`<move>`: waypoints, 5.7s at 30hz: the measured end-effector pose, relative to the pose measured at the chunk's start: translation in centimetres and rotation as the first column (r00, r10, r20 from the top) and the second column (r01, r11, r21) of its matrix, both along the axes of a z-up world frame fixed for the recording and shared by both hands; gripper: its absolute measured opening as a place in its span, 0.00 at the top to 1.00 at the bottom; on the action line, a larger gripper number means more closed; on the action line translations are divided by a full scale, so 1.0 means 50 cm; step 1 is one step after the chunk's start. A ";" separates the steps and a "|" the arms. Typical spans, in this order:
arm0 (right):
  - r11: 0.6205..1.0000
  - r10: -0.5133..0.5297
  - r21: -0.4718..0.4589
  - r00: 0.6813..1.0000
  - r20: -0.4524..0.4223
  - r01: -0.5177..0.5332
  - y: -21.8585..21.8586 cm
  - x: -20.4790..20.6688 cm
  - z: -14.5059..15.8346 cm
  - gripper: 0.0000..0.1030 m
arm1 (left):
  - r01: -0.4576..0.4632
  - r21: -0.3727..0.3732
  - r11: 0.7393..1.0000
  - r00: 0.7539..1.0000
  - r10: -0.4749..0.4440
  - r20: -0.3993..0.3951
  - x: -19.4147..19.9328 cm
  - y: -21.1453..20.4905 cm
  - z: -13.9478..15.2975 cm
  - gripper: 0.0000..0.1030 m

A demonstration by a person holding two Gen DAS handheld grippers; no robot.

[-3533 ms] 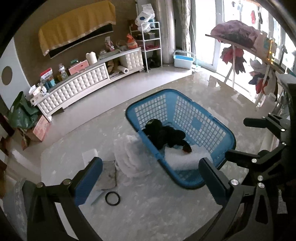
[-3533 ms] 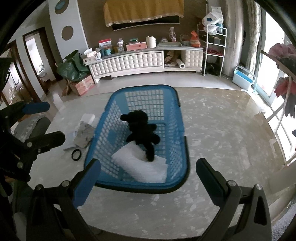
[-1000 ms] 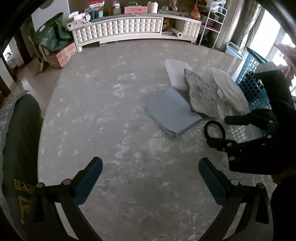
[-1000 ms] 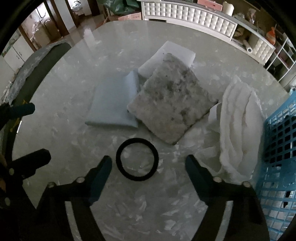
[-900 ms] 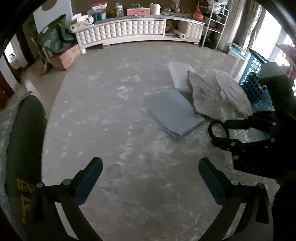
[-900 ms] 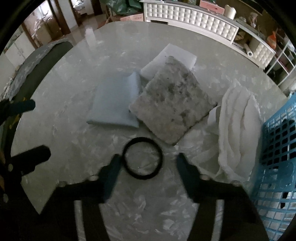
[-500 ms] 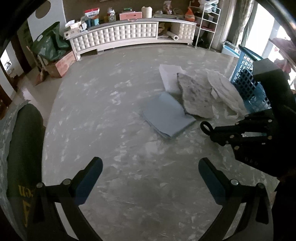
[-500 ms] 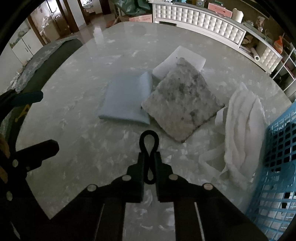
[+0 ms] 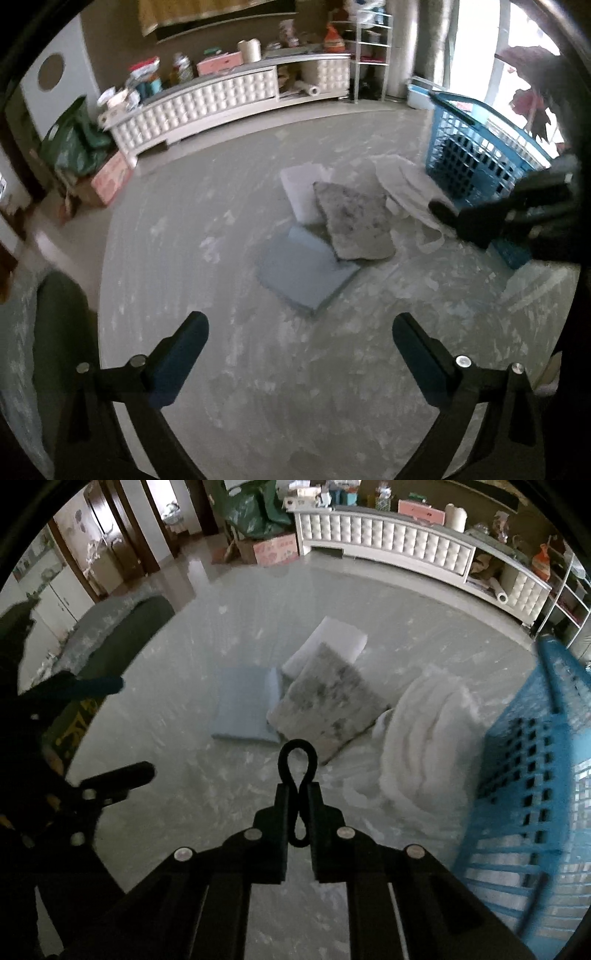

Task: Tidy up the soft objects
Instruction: 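Carry the ring into the basket and open the right gripper while the left gripper approaches the light-blue cloth, then grasp the light-blue cloth with the left gripper and lift it, then carry the cloth over the basket and open the left gripper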

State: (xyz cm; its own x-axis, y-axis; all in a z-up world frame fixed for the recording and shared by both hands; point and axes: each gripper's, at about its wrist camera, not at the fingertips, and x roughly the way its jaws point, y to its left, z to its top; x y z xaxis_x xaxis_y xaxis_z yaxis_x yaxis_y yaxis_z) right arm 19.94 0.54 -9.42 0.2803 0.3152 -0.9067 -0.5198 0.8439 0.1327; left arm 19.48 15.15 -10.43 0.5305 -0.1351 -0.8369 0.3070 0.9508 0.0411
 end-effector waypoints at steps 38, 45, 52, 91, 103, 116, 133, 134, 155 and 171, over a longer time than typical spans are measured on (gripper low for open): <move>0.926 -0.375 0.064 0.925 0.066 0.372 -0.410 -0.005 0.153 0.91 | 0.226 0.042 0.973 0.965 -0.218 -0.148 0.173 -0.048 -0.136 0.53; 0.924 -0.381 0.063 0.923 0.051 0.377 -0.425 0.002 0.148 0.91 | 0.235 0.024 0.972 0.962 -0.229 -0.147 0.161 -0.059 -0.132 0.76; 0.931 -0.363 0.046 0.932 0.021 0.362 -0.419 0.011 0.135 0.91 | 0.213 0.024 0.977 0.967 -0.207 -0.146 0.149 -0.069 -0.131 0.89; 0.965 -0.260 0.007 0.964 -0.052 0.260 -0.380 -0.083 0.114 0.01 | 0.051 -0.136 0.989 0.997 -0.058 -0.049 0.004 -0.023 0.047 0.94; 0.946 -0.324 0.022 0.944 0.055 0.324 -0.427 -0.117 0.143 0.00 | 0.073 -0.139 0.988 0.997 -0.072 0.016 -0.022 -0.106 0.145 0.94; 0.902 -0.429 0.091 0.898 0.099 0.421 -0.503 -0.132 0.156 0.00 | 0.176 -0.113 0.978 0.983 -0.169 0.065 0.025 -0.289 0.222 0.94; 0.854 -0.520 0.079 0.841 0.149 0.514 -0.564 -0.121 0.128 0.00 | 0.332 -0.036 0.942 0.943 -0.330 0.048 0.104 -0.523 0.195 0.94; 0.853 -0.523 0.079 0.840 0.145 0.517 -0.567 -0.119 0.125 0.00 | 0.341 -0.030 0.940 0.939 -0.340 0.044 0.111 -0.537 0.190 0.94; 0.834 -0.550 0.102 0.830 0.091 0.542 -0.611 -0.094 0.097 0.00 | 0.445 0.015 0.895 0.892 -0.442 -0.095 0.194 -0.680 0.065 0.94; 0.837 -0.542 0.134 0.838 0.066 0.530 -0.619 -0.097 0.098 0.00 | 0.466 0.024 0.884 0.871 -0.455 -0.184 0.186 -0.713 0.028 0.72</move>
State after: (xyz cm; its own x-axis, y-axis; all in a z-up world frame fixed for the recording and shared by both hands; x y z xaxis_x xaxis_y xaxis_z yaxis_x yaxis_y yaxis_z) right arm 15.07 -30.43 -4.54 0.5178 0.1825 -0.8358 -0.0049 0.9776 0.2105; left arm 28.78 -20.50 -9.03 0.2720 -0.2710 -0.9234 0.7173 0.6967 0.0068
